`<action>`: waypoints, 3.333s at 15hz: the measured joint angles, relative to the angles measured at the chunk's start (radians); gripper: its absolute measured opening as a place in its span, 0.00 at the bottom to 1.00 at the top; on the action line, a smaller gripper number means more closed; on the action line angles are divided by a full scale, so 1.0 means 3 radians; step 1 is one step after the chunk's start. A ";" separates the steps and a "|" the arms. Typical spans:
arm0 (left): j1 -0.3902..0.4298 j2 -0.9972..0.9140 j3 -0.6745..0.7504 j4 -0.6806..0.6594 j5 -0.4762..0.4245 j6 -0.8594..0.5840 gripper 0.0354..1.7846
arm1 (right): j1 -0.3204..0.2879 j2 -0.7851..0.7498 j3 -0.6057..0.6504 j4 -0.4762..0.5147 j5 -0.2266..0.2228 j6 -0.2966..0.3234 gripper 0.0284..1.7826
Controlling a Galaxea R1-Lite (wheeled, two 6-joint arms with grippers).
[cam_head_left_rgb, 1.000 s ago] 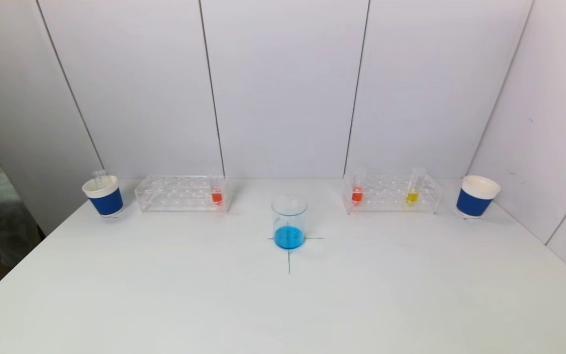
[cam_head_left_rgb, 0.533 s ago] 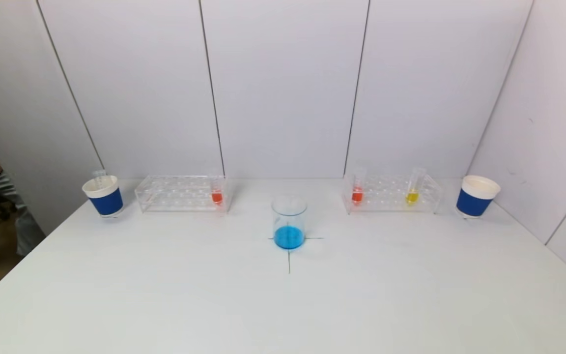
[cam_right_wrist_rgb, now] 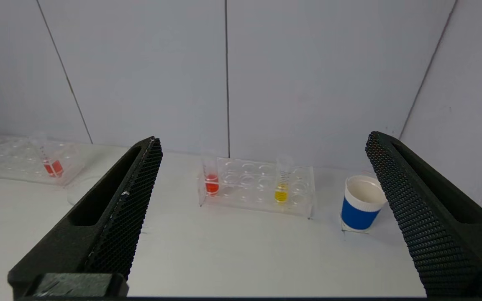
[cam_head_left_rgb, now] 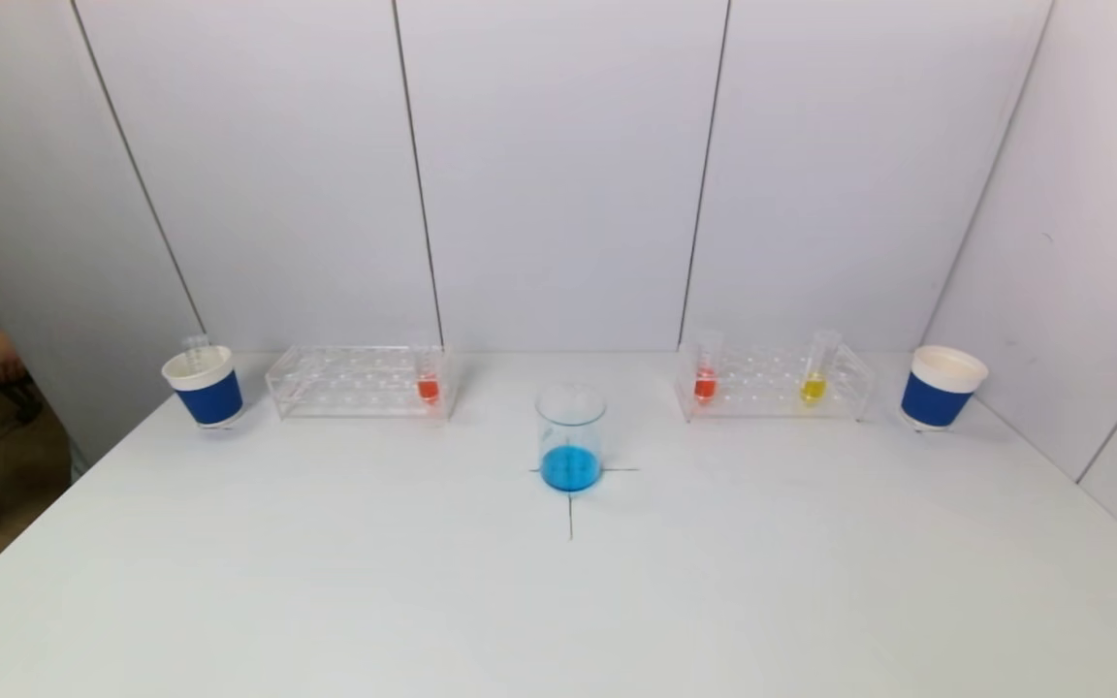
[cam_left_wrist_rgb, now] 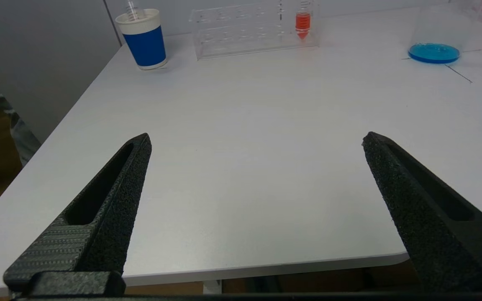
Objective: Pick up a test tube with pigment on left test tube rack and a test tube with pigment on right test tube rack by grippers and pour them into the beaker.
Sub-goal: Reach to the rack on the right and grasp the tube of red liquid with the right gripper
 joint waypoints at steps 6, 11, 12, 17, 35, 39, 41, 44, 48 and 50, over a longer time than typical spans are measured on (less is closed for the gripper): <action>0.0000 0.0001 0.0000 0.0000 0.0000 0.0000 0.99 | 0.0600 0.1199 -0.0454 -0.0634 -0.0596 -0.0002 0.99; 0.0000 0.0001 0.0000 0.0000 0.0000 0.0000 0.99 | 0.0834 0.1977 -0.0562 -0.1160 -0.0931 0.0006 0.99; 0.0000 0.0001 0.0000 0.0000 -0.0001 -0.0001 0.99 | 0.0848 0.2109 -0.0565 -0.1261 -0.0952 0.0012 0.99; 0.0000 0.0001 0.0000 0.0000 0.0000 0.0000 0.99 | 0.0872 0.2667 -0.0554 -0.1650 -0.0976 0.0038 0.99; 0.0000 0.0001 0.0000 -0.0001 -0.0001 -0.0001 0.99 | 0.0829 0.3926 -0.0545 -0.2749 -0.1091 0.0043 0.99; 0.0000 0.0001 0.0000 0.0000 0.0000 0.0000 0.99 | 0.0838 0.4083 -0.0559 -0.2881 -0.1096 0.0038 0.99; 0.0000 0.0001 0.0000 -0.0001 -0.0001 0.0000 0.99 | 0.0847 0.4155 -0.0565 -0.2959 -0.1127 0.0033 0.99; 0.0000 0.0001 0.0000 0.0000 -0.0001 0.0000 0.99 | 0.0856 0.4234 -0.0584 -0.3004 -0.1140 0.0038 0.99; 0.0000 0.0001 0.0000 0.0000 -0.0001 0.0000 0.99 | 0.0855 0.4306 -0.0669 -0.3023 -0.1139 0.0037 0.99; 0.0000 0.0001 0.0000 0.0000 0.0000 0.0001 0.99 | 0.0855 0.4351 -0.0749 -0.3022 -0.1140 0.0038 0.99</action>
